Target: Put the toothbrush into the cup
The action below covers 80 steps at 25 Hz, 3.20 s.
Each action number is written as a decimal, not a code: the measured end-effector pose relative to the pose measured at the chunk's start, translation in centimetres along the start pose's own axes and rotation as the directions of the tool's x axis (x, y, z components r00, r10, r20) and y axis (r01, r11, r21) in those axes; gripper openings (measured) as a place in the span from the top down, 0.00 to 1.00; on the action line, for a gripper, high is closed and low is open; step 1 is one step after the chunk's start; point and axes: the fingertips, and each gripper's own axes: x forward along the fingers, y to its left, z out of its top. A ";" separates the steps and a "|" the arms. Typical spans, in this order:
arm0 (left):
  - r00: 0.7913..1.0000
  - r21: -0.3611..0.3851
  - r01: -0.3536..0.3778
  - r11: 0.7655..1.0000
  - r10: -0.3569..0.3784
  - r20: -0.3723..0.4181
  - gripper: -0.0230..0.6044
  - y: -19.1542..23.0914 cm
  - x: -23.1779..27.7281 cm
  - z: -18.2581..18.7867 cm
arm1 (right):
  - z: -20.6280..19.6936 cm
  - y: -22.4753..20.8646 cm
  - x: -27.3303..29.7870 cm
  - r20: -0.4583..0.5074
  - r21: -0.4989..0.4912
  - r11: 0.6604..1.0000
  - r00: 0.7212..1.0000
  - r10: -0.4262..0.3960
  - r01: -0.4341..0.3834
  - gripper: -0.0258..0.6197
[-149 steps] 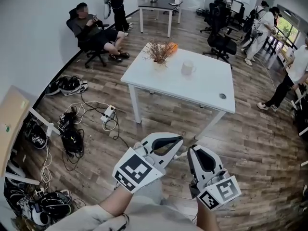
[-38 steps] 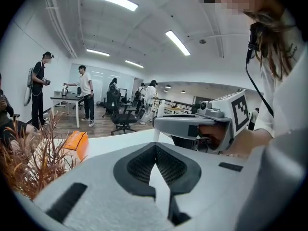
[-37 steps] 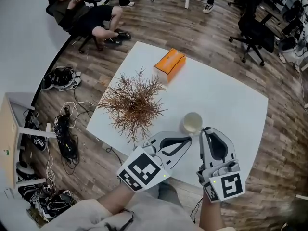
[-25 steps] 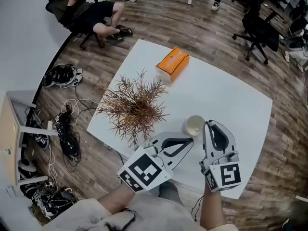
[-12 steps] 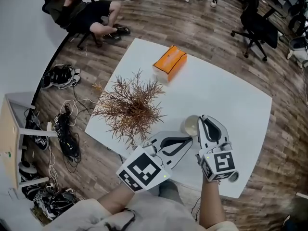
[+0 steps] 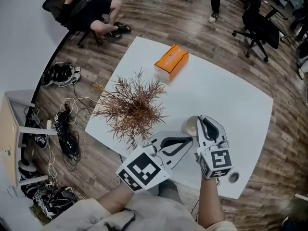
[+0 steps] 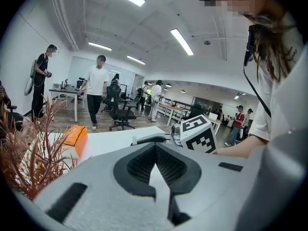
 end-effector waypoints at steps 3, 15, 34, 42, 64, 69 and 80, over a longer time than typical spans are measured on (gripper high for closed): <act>1.000 0.000 -0.001 1.000 0.001 -0.004 0.95 0.1 0.0 -0.2 | -0.3 0.0 0.2 -0.008 0.007 1.000 1.000 0.003 -0.003 0.88; 1.000 -0.004 0.008 1.000 -0.008 -0.009 0.95 -0.3 0.4 -0.3 | -0.2 -0.5 0.9 -0.017 0.025 1.000 1.000 0.016 -0.016 0.88; 1.000 0.000 0.009 1.000 -0.009 0.001 0.95 -0.7 -0.1 0.0 | 0.4 -0.8 0.6 0.009 0.043 0.999 1.000 -0.009 0.008 0.88; 1.000 0.004 0.008 1.000 -0.008 0.006 0.95 -0.9 -0.2 0.1 | 0.9 0.0 -0.2 0.011 0.028 1.000 1.000 0.008 -0.008 0.91; 1.000 0.014 0.010 1.000 -0.010 0.005 0.95 -1.5 -0.1 0.3 | 3.6 3.2 -6.1 0.080 0.004 0.998 0.995 0.056 -0.056 0.93; 1.000 0.015 0.011 1.000 -0.011 0.005 0.95 -1.7 0.0 0.4 | 4.6 4.4 -7.8 0.087 0.015 0.997 0.994 0.072 -0.074 0.93; 1.000 0.020 0.012 1.000 -0.012 0.003 0.95 -2.2 0.1 0.5 | 4.7 5.8 -10.2 0.096 -0.002 0.993 0.988 0.118 -0.118 0.93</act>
